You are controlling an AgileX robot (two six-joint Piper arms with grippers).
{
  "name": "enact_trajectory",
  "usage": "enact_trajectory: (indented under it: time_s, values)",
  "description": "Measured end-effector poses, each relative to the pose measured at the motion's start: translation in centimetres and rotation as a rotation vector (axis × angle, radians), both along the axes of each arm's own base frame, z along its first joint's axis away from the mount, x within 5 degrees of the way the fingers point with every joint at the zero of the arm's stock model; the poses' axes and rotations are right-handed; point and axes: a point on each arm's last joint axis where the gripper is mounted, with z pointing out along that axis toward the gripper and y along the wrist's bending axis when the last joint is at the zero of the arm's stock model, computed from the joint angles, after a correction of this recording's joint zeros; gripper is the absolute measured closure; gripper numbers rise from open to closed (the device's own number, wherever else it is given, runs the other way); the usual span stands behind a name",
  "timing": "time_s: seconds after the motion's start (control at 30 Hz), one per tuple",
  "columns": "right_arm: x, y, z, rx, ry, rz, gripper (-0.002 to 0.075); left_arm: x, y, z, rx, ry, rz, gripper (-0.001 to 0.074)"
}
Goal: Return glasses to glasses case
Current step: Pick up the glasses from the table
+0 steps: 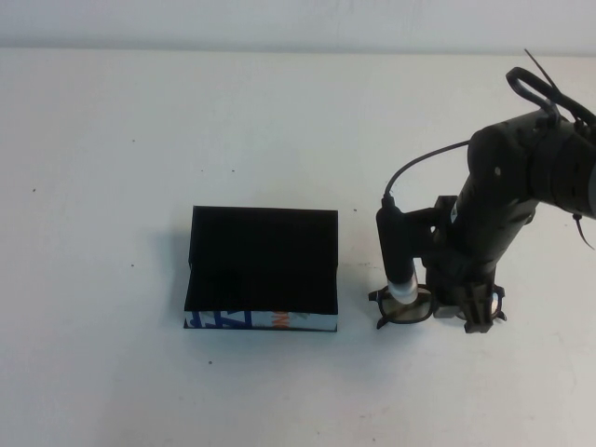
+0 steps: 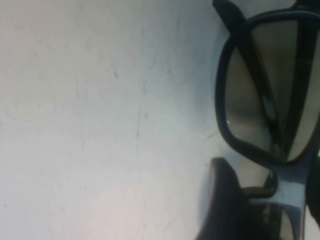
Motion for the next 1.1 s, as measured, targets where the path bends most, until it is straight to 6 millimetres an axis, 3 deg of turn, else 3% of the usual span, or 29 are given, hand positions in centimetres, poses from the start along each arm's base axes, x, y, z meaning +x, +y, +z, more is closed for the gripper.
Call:
enact_trajectory:
  time_s: [0.7,1.1]
  values:
    - [0.17,0.02,-0.71,-0.014,0.013,0.003,0.0432,0.0,0.03,0.0,0.0,0.0,0.005,0.0738]
    - [0.04,-0.23,-0.74,-0.043,0.026,0.015,0.0662,0.0,0.03,0.0,0.0,0.0,0.005,0.0738]
